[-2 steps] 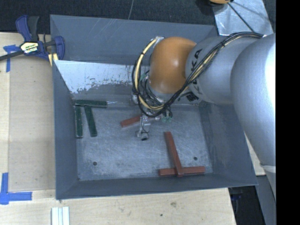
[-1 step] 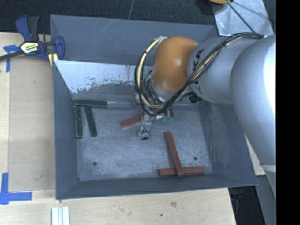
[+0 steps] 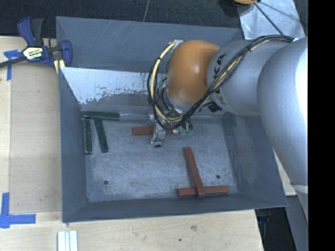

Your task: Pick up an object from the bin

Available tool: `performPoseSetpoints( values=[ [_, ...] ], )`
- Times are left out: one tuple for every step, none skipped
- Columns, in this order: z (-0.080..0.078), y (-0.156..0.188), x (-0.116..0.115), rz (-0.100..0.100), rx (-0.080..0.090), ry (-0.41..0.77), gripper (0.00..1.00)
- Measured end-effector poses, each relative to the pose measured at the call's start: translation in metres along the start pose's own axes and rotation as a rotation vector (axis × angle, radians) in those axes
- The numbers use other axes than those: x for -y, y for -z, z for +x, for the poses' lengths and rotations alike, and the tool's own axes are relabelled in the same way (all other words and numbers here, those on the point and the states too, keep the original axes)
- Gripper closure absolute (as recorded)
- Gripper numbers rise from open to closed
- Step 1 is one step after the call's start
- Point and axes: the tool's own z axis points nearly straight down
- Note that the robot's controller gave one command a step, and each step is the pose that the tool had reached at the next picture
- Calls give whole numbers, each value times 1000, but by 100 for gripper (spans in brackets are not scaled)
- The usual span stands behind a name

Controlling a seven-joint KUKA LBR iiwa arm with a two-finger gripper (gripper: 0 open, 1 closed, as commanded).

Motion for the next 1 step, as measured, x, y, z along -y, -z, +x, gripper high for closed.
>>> performPoseSetpoints(
  values=[
    [0,0,0,0,0,0,100]
  ],
)
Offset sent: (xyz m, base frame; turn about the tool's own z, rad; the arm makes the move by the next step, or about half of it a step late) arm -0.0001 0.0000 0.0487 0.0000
